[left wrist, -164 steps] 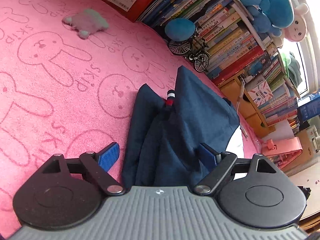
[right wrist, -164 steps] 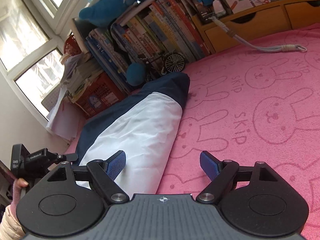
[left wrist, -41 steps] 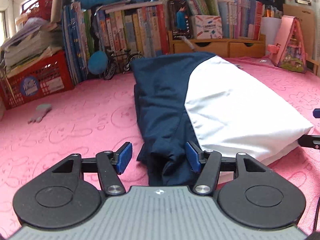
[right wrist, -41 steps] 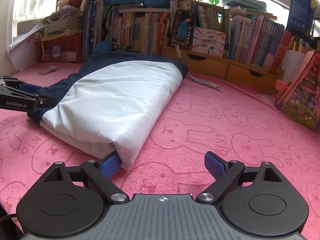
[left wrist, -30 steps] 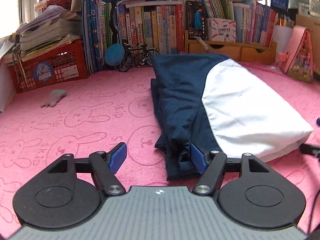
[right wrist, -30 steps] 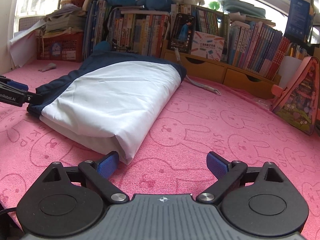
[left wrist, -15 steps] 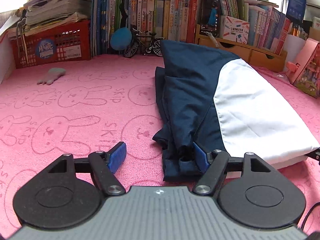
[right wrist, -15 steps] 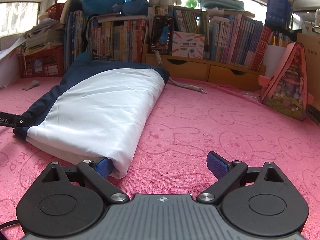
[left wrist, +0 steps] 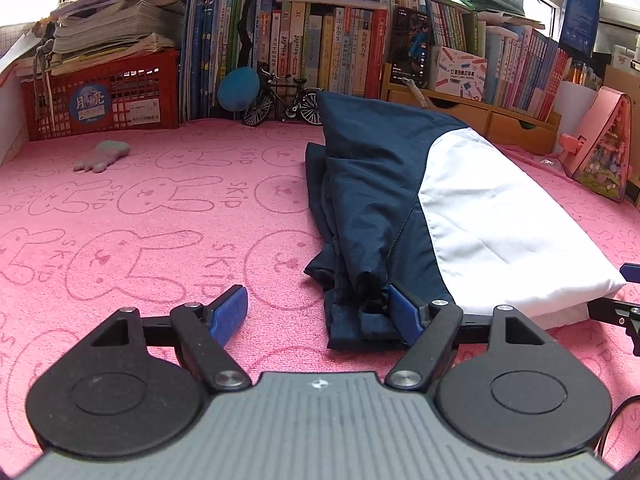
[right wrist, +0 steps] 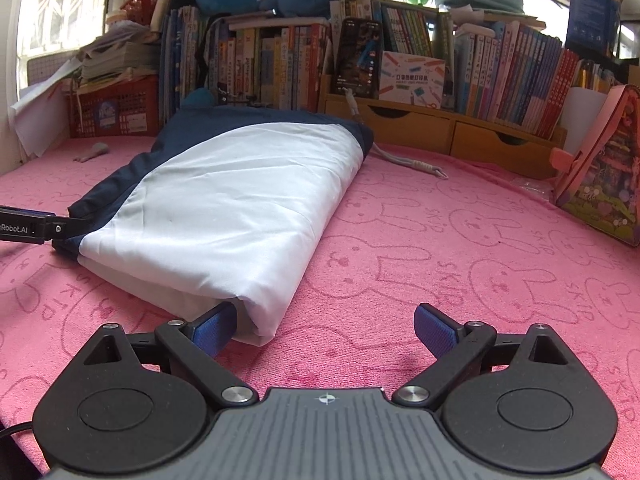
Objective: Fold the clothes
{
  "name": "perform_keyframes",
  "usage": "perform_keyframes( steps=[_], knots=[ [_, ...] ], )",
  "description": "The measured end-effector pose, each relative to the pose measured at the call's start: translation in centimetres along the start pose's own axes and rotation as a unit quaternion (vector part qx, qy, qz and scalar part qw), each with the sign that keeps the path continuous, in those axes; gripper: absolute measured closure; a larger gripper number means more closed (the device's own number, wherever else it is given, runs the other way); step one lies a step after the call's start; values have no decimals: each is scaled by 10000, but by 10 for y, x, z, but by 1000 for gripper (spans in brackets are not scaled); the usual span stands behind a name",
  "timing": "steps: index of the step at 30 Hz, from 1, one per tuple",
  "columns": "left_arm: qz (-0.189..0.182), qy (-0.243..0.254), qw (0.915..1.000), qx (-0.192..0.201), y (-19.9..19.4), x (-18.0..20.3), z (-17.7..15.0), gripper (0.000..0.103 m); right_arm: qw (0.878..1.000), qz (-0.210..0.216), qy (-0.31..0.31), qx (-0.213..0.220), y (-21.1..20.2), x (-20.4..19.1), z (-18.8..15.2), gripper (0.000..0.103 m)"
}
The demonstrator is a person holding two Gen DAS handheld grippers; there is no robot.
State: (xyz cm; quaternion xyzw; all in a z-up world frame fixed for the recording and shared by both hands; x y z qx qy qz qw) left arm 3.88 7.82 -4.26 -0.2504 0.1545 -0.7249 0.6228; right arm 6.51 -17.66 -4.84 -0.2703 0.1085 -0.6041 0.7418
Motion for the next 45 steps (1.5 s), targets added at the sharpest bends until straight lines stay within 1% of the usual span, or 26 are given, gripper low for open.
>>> perform_keyframes(
  steps=[1,3,4,6,8,10,12,15,18,23,25,28,31,38,45],
  knots=[
    [20,103,9999,4,-4,4,0,24,9999,126,-28,-17,-3,-2,-1,5],
    [13,274,9996,-8,-11,14,0,18,9993,357,-82,-36,-9,-5,-2,5],
    [-28,317,9995,-38,-14,18,1,15,9991,412,-108,-19,-13,-7,-2,4],
    [-127,374,9992,-110,-20,26,2,5,9988,463,-175,24,-19,-10,-2,2],
    [-301,287,9987,-287,-23,33,2,0,9986,461,-253,48,-23,-13,-1,1],
    [-495,62,9980,-387,-24,36,3,0,9985,442,-321,56,-28,-17,1,0],
    [-638,-189,9971,-361,-26,37,6,0,9983,455,-368,5,-32,-21,2,0],
    [-647,-306,9969,-327,-25,37,9,0,9984,489,-290,75,-39,-23,6,0],
    [-575,-104,9975,-406,-20,42,10,0,9981,539,-253,128,-41,-23,11,0],
    [-712,328,9943,-723,-2,54,16,0,9979,452,-382,246,-37,-20,21,0],
    [-716,408,9940,-716,0,58,18,0,9979,426,-379,309,-37,-19,24,0],
    [-773,341,9939,-711,2,61,18,0,9978,387,-363,387,-36,-17,29,0],
    [-824,233,9934,-765,4,63,15,0,9983,355,-291,355,-32,-14,30,0],
    [-689,309,9936,-841,6,61,12,0,9988,358,-194,265,-29,-10,26,0],
    [-660,279,9934,-896,7,60,8,0,9986,404,-235,231,-30,-14,22,0]
  ],
)
Point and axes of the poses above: each gripper's, at about its wrist camera, not at the fingertips, and y roughly the way its jaws point, x to its right, z to its top, the point moved 9 cm from there along y, roughly the way its jaws point, and after that the axes turned 13 degrees about -z, right-handed, at the moved point
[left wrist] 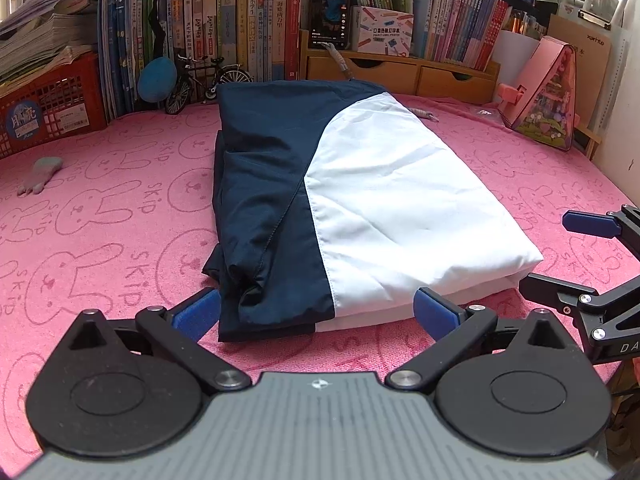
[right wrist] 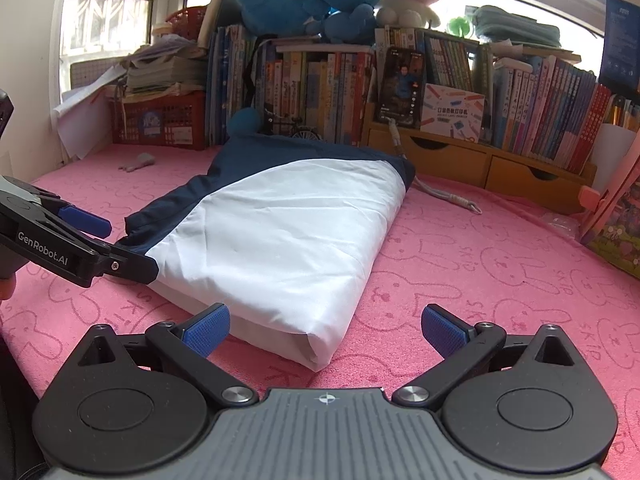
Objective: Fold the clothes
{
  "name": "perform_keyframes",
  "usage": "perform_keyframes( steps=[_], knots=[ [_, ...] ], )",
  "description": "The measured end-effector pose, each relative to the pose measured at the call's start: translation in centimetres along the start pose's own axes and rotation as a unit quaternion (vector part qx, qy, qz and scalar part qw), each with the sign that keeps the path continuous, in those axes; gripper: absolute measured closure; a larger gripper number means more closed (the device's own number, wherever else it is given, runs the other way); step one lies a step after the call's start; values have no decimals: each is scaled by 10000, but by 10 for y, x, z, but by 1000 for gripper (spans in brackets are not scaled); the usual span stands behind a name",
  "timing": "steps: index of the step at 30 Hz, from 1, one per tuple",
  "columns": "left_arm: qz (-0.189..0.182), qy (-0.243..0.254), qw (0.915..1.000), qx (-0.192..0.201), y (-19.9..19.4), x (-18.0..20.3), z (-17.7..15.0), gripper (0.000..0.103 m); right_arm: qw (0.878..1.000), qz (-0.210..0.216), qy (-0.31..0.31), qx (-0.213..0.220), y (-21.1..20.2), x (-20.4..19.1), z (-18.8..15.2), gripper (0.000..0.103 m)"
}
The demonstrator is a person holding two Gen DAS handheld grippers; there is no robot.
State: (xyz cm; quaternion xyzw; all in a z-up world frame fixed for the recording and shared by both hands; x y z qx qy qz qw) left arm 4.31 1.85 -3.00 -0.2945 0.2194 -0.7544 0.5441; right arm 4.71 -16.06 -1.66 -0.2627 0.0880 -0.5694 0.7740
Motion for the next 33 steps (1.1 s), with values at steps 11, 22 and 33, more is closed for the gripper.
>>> perform_keyframes(
  steps=[11,22,33],
  knots=[
    [177,-18,9998,30,3,-5,-2,0,9999,14,126,-68,1,-2,-4,0],
    [179,-266,9992,-221,17,-9,-11,0,9998,0,151,-108,5,-6,-6,0],
    [363,-114,9988,-302,20,-4,-8,0,9995,-61,206,-210,14,-7,-6,0]
  ],
)
Point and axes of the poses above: each gripper's, at about its wrist camera, not at the fingertips, and y roughly the way its jaws point, x to its right, z to its top, the point moved 9 cm from there along y, roughly the way its jaws point, and after that the axes turned 13 degrees about -z, right-handed, at the moved point
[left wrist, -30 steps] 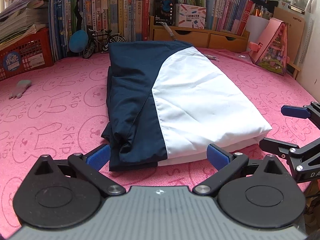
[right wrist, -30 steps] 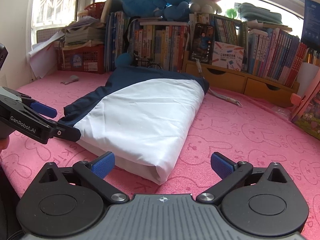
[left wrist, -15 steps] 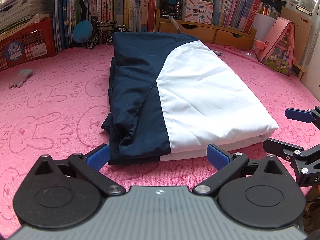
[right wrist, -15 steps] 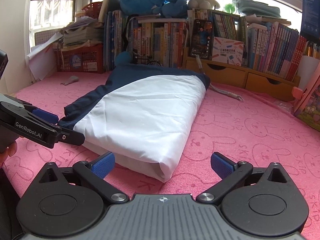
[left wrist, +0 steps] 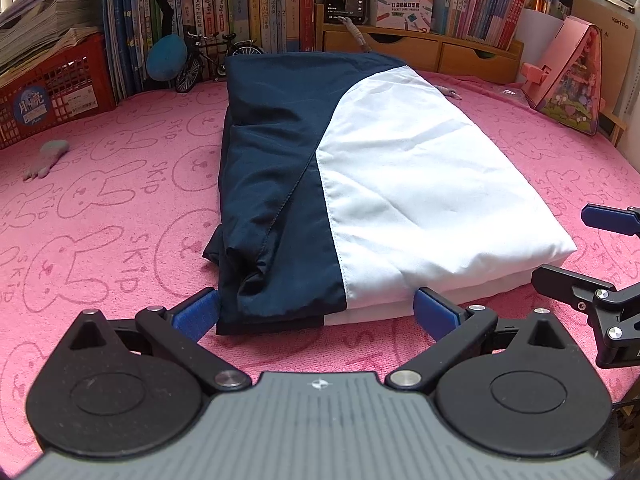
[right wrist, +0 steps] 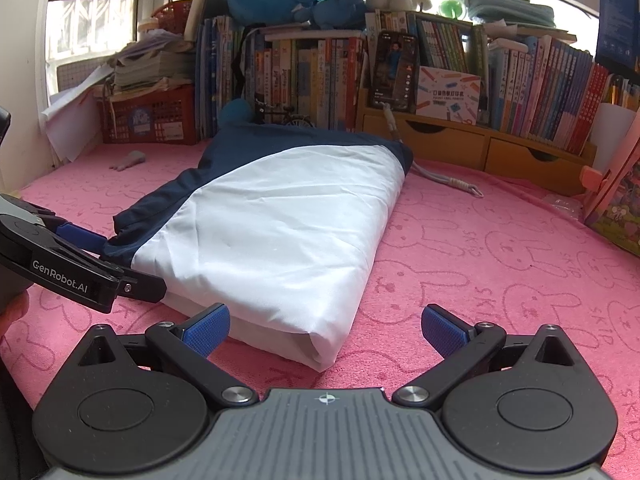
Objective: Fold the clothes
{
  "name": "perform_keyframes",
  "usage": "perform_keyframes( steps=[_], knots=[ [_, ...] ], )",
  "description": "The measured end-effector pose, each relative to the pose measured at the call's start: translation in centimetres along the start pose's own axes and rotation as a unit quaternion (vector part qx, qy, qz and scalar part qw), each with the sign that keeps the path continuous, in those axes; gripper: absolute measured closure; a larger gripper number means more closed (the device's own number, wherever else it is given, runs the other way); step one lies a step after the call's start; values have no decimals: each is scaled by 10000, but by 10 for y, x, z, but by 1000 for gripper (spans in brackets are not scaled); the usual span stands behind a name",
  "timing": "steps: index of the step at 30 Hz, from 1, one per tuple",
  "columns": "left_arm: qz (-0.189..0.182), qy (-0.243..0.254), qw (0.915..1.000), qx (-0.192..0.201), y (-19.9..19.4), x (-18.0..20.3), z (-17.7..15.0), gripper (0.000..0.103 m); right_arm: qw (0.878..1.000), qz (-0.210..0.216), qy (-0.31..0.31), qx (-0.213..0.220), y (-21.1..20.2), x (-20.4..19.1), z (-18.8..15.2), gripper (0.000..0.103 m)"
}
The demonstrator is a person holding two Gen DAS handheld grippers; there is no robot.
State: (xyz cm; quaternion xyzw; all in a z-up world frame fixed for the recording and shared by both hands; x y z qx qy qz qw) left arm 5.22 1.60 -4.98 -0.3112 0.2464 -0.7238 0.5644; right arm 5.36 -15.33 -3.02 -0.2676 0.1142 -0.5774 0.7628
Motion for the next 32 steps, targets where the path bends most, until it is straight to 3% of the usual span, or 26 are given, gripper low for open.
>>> perform_keyframes(
  steps=[32],
  knots=[
    [-15,-186,9998,-72,8,-2,-1,0,9996,102,-225,-113,7,-17,-5,0]
  ],
)
Point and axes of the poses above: each gripper's, at about its wrist camera, not at the fingertips, and y roughly the way its jaws point, x to its right, z to its top, the point moved 9 cm from there along y, roughly the way its jaws point, and after that the axes turned 13 degrees about -z, right-handed, at the moved point
